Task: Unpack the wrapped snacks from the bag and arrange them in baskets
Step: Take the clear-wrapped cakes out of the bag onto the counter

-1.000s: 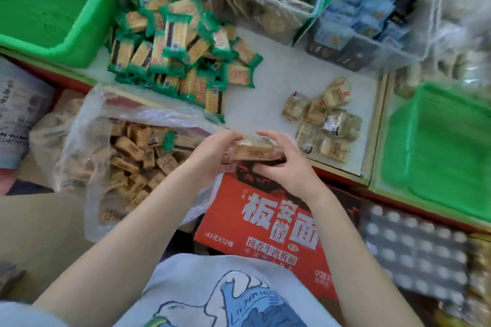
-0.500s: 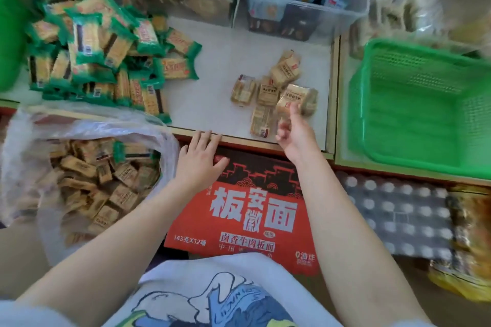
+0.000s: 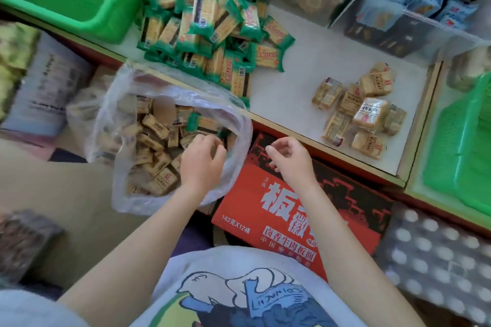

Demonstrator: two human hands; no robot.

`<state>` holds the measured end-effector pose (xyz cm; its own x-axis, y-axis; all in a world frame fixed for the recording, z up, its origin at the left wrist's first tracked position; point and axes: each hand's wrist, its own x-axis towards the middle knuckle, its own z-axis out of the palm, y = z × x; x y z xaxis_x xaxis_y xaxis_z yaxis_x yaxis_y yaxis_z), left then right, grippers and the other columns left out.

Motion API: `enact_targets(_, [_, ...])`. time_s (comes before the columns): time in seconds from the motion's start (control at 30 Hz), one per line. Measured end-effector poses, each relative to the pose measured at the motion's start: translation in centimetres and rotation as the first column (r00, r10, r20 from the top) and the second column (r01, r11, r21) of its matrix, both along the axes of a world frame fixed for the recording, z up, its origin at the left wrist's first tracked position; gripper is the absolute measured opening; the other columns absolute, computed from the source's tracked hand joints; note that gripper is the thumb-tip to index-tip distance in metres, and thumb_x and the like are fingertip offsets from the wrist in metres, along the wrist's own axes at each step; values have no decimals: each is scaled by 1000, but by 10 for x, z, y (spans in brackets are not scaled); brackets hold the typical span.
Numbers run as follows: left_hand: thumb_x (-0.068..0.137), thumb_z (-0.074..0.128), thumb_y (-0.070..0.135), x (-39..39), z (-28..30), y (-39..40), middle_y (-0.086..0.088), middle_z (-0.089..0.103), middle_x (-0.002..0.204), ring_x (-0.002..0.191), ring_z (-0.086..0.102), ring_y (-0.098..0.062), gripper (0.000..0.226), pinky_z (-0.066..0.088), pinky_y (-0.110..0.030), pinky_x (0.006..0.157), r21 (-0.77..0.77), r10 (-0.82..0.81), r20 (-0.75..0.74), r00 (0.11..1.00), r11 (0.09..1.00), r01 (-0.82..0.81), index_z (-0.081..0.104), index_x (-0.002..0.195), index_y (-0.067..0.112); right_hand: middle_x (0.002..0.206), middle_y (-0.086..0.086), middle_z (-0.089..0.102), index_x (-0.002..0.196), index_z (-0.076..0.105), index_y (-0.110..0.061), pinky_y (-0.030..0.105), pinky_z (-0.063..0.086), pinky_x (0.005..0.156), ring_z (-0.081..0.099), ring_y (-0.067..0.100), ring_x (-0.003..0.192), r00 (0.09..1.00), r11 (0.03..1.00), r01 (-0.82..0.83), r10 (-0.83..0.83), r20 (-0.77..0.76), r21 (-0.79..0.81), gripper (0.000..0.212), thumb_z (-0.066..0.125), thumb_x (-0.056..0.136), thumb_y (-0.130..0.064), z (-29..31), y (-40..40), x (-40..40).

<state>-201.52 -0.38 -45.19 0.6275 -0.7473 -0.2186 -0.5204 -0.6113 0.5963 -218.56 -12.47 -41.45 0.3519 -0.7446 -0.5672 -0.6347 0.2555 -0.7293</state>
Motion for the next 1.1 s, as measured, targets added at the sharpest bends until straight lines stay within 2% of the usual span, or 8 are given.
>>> enact_targets(0.1, [98,50,34,36,-27,48,-3,57,110,98,59,-27,25,47,-38,80,352,150,-138,979,931,-93,62,110,15,94,-6,68,98,65,-20,24,54,78,65,8,85,980,986,-159,163,111,-39,11,70,91,-27,-6,17,52])
enact_targets(0.17, [98,51,36,46,-45,66,-8,55,126,110,57,-31,32,45,-38,84,426,127,-184,975,904,-37,61,121,15,99,-7,69,101,67,-19,21,50,84,63,7,93,946,950,-297,306,104,-92,16,73,90,-28,-19,27,81])
enact_targets(0.23, [98,54,36,52,-62,72,-10,47,143,119,54,-34,40,46,-39,91,447,82,-229,970,894,30,57,133,16,110,-3,68,109,67,-15,25,46,92,60,13,106,865,847,-497,501,-27,-190,29,74,88,-34,-42,35,101])
enact_targets(0.33, [98,55,38,56,-84,65,-10,54,138,118,56,-33,43,48,-39,90,415,6,-322,947,899,135,55,138,22,128,5,63,121,67,-13,39,37,107,51,26,126,694,668,-715,639,-332,-207,53,73,84,-51,-79,40,103])
enact_targets(0.53, [104,46,34,56,-108,52,-5,57,140,125,52,-28,37,43,-34,96,355,-18,-382,924,920,164,57,138,26,139,0,58,128,63,-24,43,35,111,48,21,132,707,706,-689,606,-364,-163,63,69,81,-65,-108,38,83])
enact_targets(0.77, [91,69,28,64,-120,56,-10,61,127,115,56,-29,40,40,-27,84,358,-68,-427,902,903,238,65,128,16,143,1,54,128,63,-25,47,31,115,44,21,136,717,718,-679,602,-352,-153,61,69,80,-63,-114,39,82])
enact_targets(0.93, [84,79,31,75,-115,62,-3,64,102,93,59,-19,40,40,-24,70,366,200,-487,850,931,-9,70,117,11,143,-1,54,129,61,-26,45,31,115,45,21,135,724,725,-671,596,-346,-155,57,70,83,-58,-114,39,81])
enact_targets(1.1, [84,80,34,102,-78,78,-1,64,114,99,64,-19,47,54,-28,81,292,439,-635,636,898,-328,60,122,15,140,-2,55,128,63,-24,39,34,112,46,18,132,725,751,-656,603,-333,-68,53,69,86,-55,-99,37,86])
